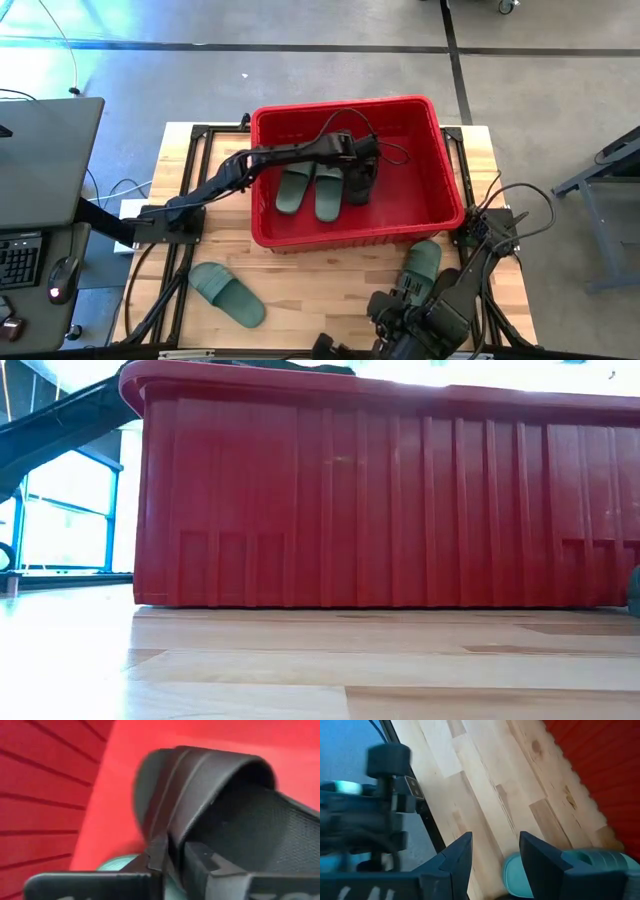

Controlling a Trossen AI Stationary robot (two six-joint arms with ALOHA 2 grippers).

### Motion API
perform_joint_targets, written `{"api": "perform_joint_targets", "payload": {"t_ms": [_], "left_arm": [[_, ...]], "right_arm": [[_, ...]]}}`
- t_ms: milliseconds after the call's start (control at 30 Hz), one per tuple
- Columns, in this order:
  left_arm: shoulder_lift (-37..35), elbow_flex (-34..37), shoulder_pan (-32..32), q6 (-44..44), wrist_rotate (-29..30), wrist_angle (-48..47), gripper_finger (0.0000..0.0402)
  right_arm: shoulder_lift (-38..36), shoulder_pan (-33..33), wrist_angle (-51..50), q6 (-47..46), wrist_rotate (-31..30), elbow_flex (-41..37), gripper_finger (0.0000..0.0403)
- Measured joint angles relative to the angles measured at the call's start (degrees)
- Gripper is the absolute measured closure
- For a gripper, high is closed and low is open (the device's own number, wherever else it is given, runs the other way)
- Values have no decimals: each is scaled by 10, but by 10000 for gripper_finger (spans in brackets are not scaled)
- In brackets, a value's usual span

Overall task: Pick and place slides into bin
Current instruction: Put the black slipper into the red bin

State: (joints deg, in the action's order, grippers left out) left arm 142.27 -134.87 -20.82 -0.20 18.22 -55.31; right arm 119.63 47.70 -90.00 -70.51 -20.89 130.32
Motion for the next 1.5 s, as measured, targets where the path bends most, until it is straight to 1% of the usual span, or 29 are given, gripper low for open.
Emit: {"api": "perform_joint_targets", "payload": {"t_ms": [167,433,600,700,800,867,967,1067,1167,1333,1433,1500], "left_arm": [[17,-1,-9,-1,-56,4,317],[20,-1,-10,0,-53,17,224],[15,-1,-5,0,-108,17,181],[2,-1,1,-4,-107,22,165],[-25,-1,11,-4,-79,28,159],[-45,-2,19,6,-66,33,159],[-75,-2,28,26,-64,31,163],[-106,-2,38,29,-63,32,169],[-136,-2,51,32,-64,43,175],[-170,-2,79,38,-72,58,181],[-184,-2,98,43,-73,61,180],[-187,-2,110,50,-72,61,180]], "right_arm": [[0,0,0,-1,3,0,250],[0,1,0,0,6,0,250],[0,1,0,0,23,0,250],[0,3,0,7,28,0,250],[0,10,0,13,31,0,250],[0,18,0,13,55,0,250],[-2,35,0,9,82,0,250],[-3,54,0,-24,85,0,250],[-4,77,0,-78,90,0,250],[3,128,0,-143,148,0,250],[23,157,0,-147,179,1,250],[40,169,0,-163,184,1,250]]}}
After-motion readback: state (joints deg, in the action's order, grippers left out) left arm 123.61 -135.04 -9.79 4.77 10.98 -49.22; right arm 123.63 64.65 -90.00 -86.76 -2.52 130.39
